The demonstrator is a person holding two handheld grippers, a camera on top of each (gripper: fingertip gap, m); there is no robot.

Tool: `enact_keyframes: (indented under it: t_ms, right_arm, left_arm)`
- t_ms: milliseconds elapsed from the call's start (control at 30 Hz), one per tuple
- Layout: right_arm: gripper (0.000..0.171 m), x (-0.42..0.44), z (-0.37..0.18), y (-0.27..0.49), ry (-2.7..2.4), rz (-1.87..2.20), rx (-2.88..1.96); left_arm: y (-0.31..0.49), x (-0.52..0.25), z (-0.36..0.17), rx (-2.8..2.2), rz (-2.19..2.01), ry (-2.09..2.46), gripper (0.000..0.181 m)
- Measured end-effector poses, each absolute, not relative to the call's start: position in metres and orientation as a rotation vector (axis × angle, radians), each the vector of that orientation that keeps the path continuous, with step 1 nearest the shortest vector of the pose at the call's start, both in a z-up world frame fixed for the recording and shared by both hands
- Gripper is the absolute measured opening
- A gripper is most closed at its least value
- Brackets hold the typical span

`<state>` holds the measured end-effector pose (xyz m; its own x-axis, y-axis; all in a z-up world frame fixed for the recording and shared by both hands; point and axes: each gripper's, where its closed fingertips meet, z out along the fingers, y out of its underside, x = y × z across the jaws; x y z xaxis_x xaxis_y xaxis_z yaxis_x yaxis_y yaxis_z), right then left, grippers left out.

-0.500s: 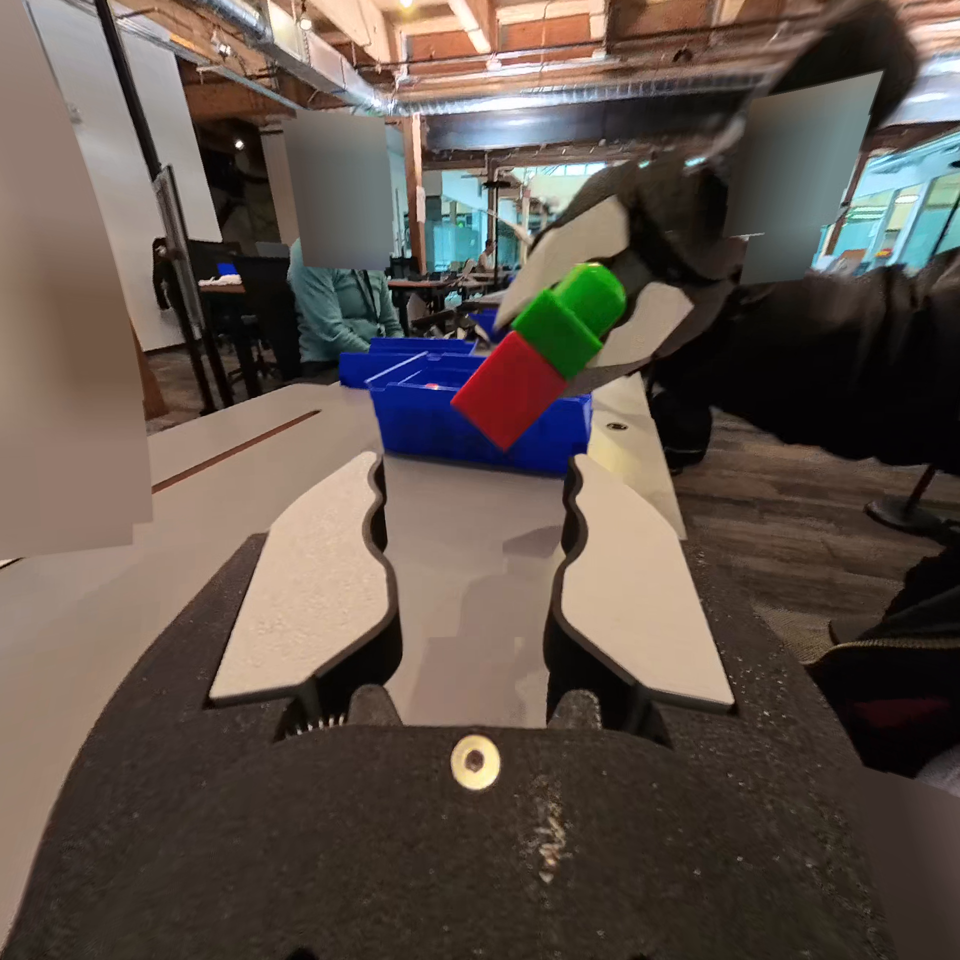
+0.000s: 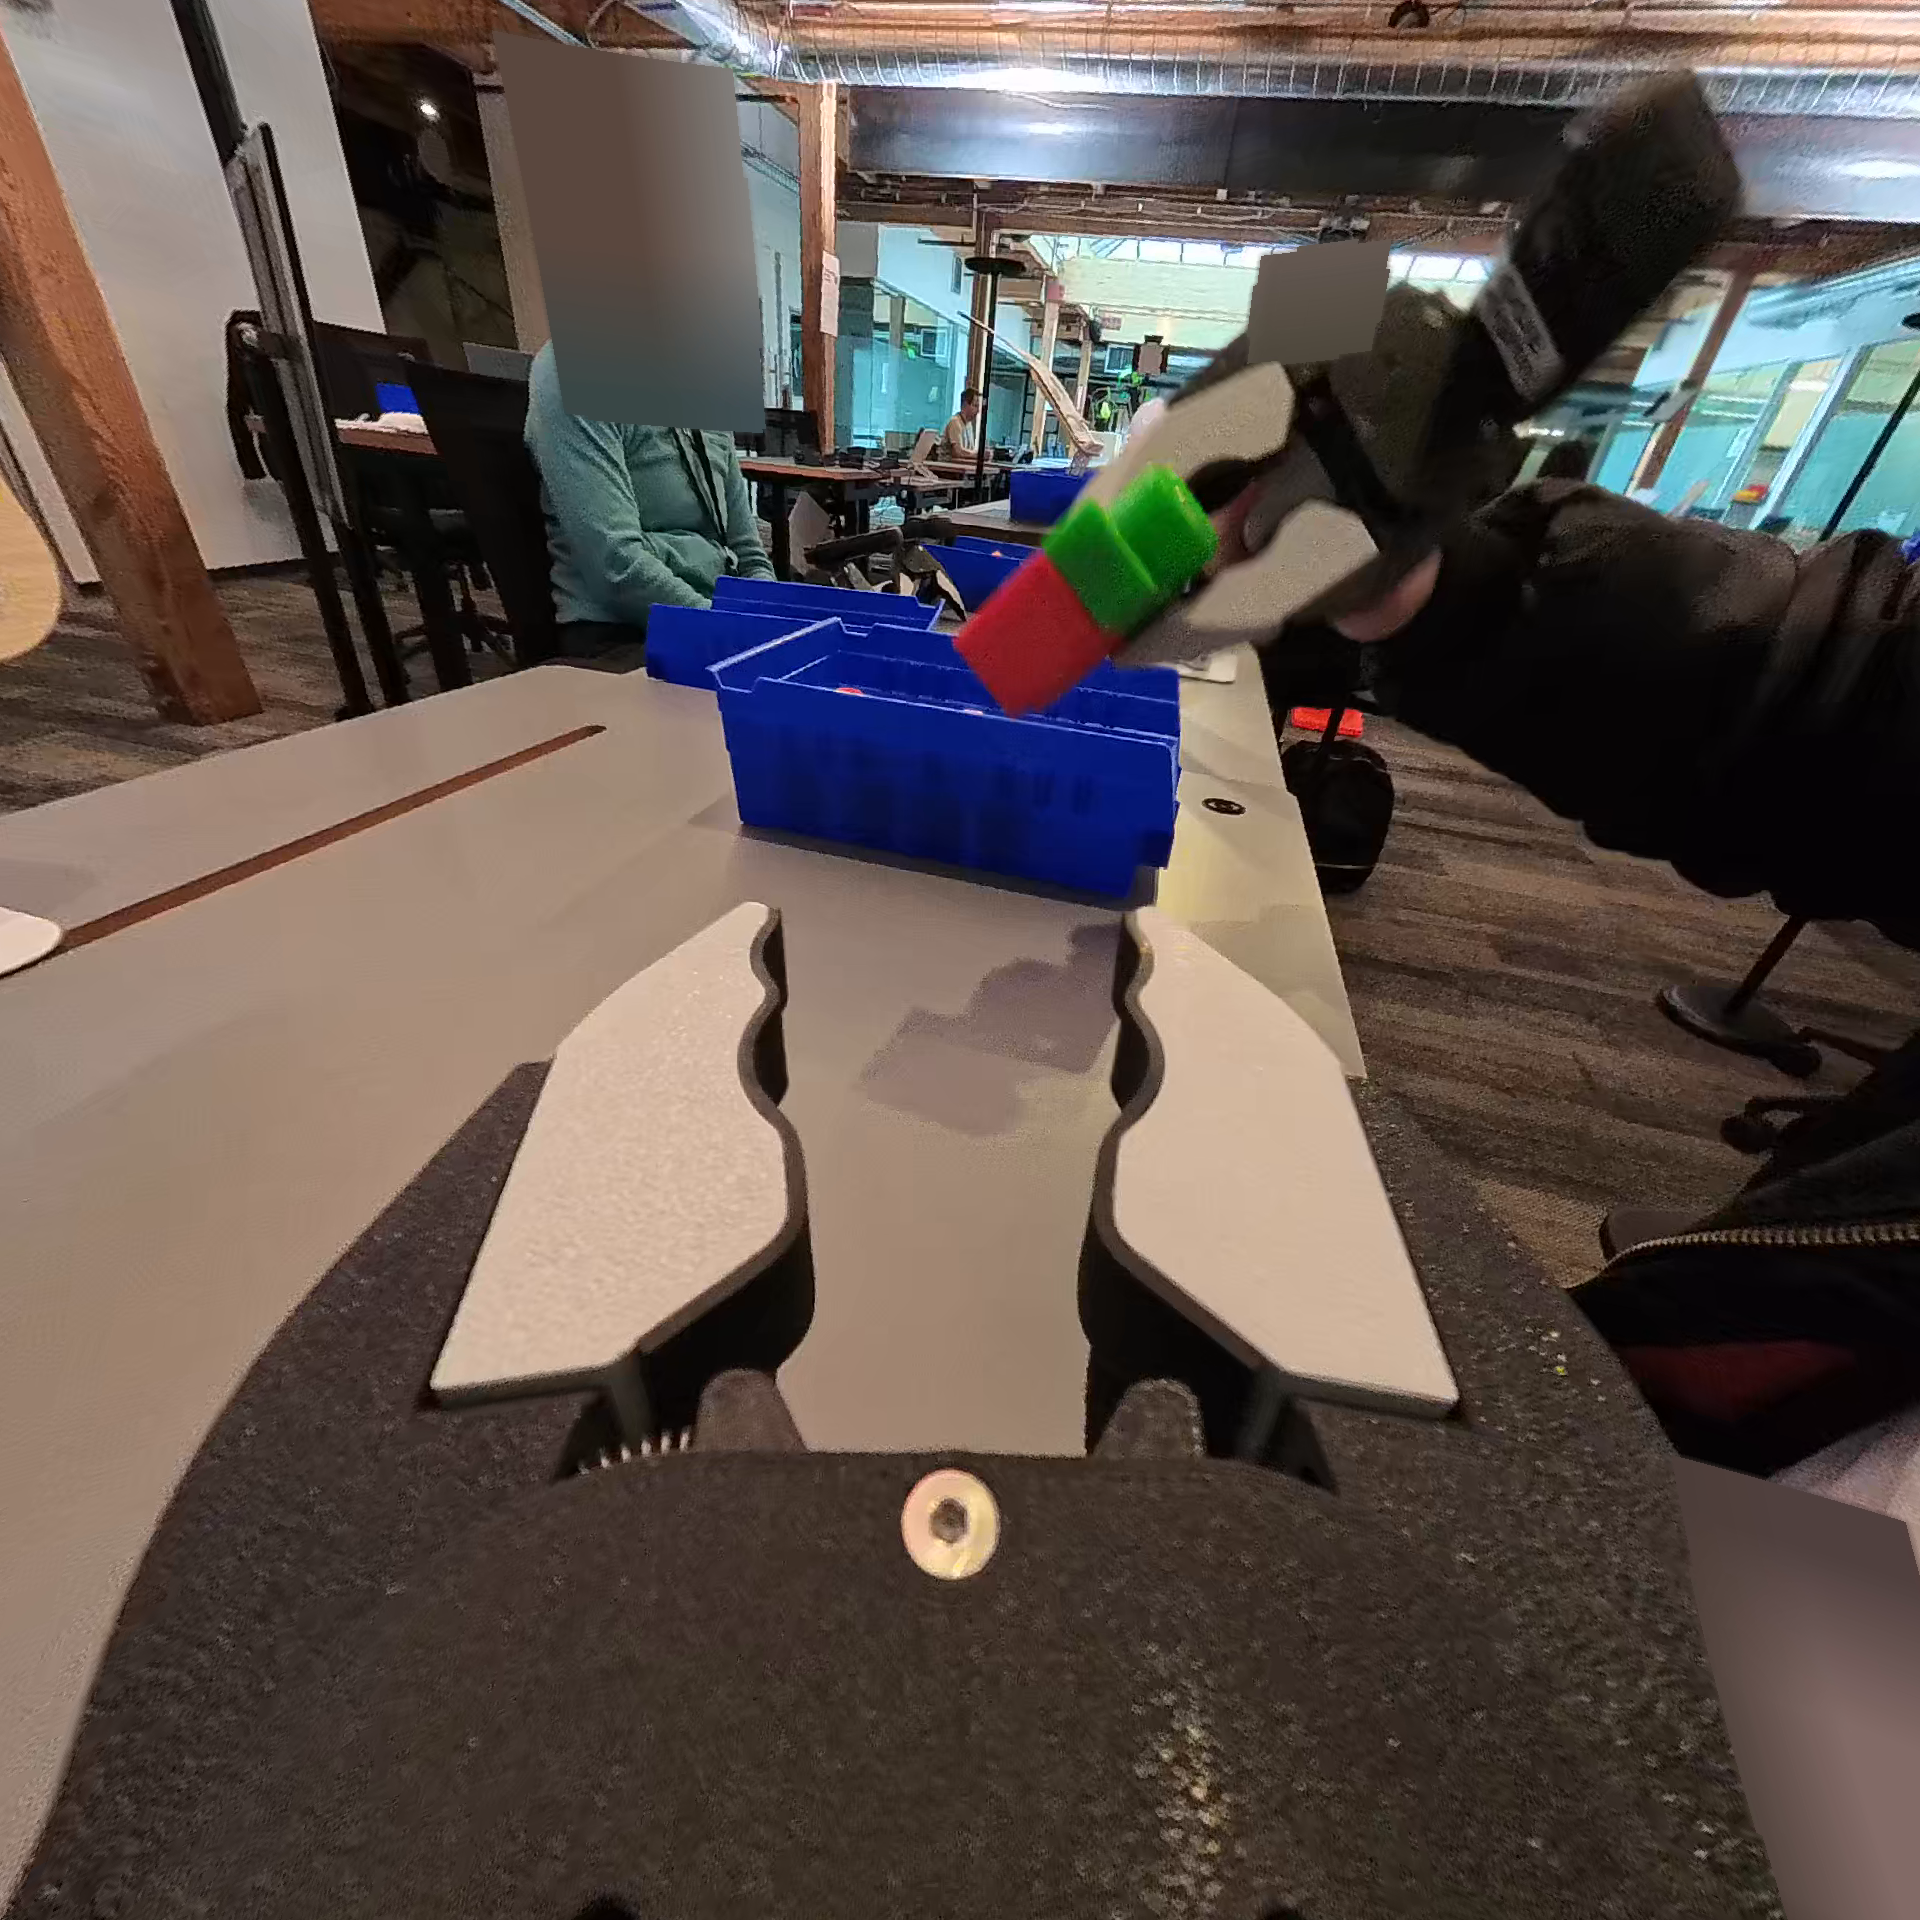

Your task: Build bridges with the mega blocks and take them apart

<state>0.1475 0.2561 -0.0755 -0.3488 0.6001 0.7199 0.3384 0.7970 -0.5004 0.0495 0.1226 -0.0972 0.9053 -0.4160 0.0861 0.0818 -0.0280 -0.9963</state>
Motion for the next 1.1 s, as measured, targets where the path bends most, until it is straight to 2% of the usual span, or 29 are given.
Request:
enact_keyframes:
  t_ms: [200, 400, 700, 867, 1100]
  right_arm:
    - [0.036, 0.215, -0.036, 0.381, -1.939, 0.574, -1.261]
    - [0.037, 0.261, -0.072, 0.476, -1.962, 0.590, -1.580]
    - [0.037, 0.247, -0.168, 0.549, -2.279, 0.423, -1.601]
    - [0.037, 0.239, -0.192, 0.571, -2.307, 0.258, -1.633]
    - [0.037, 0.218, -0.205, 0.582, -2.454, 0.230, -1.474]
  left_arm:
    - [0.129, 0.054, -0.096, -1.569, -0.429, 0.257, 0.060]
    - [0.130, 0.058, -0.094, -1.573, -0.420, 0.242, 0.057]
    - [0.122, 0.063, -0.082, -1.629, -0.340, 0.224, 0.056]
    - [0.122, 0.064, -0.070, -1.624, -0.305, 0.212, 0.055]
    - [0.136, 0.072, -0.068, -1.633, -0.320, 0.229, 0.055]
